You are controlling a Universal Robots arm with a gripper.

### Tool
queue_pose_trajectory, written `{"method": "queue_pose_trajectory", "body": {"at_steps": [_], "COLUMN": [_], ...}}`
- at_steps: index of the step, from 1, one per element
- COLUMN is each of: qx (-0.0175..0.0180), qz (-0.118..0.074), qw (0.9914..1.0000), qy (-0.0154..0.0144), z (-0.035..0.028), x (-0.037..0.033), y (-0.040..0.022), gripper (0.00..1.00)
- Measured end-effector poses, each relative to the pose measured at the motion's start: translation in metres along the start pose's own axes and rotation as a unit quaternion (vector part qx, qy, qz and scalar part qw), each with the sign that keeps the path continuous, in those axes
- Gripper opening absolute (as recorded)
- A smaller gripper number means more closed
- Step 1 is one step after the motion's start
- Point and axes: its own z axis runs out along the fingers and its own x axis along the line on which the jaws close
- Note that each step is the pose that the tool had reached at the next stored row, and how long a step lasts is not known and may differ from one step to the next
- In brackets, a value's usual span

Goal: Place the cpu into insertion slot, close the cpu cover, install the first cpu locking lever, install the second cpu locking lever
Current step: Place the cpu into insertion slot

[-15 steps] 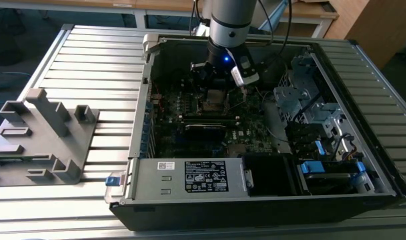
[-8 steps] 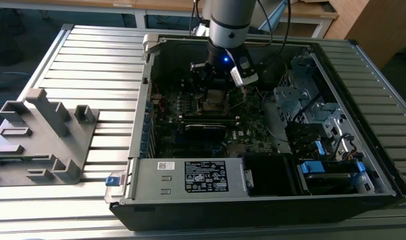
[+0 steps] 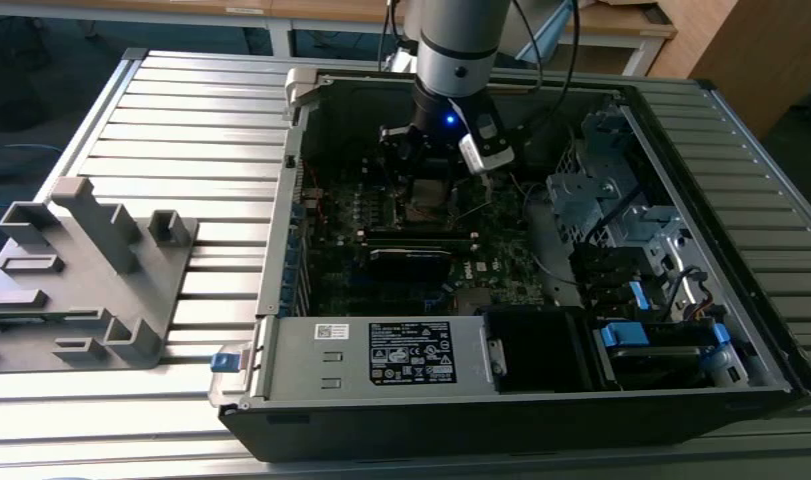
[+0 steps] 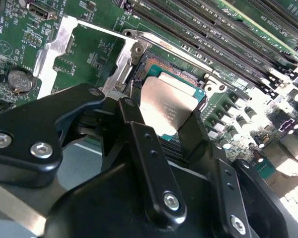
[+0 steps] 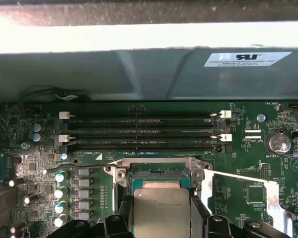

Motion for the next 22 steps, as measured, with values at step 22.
{"method": "queue_pose_trajectory", "body": {"at_steps": [22], "qx": [-0.0023], "qz": [0.143], "qw": [0.98968], "qy": [-0.0041], "z": [0.0042], "x": [-0.0001], "y": [-0.0001], "gripper": [0.54]}}
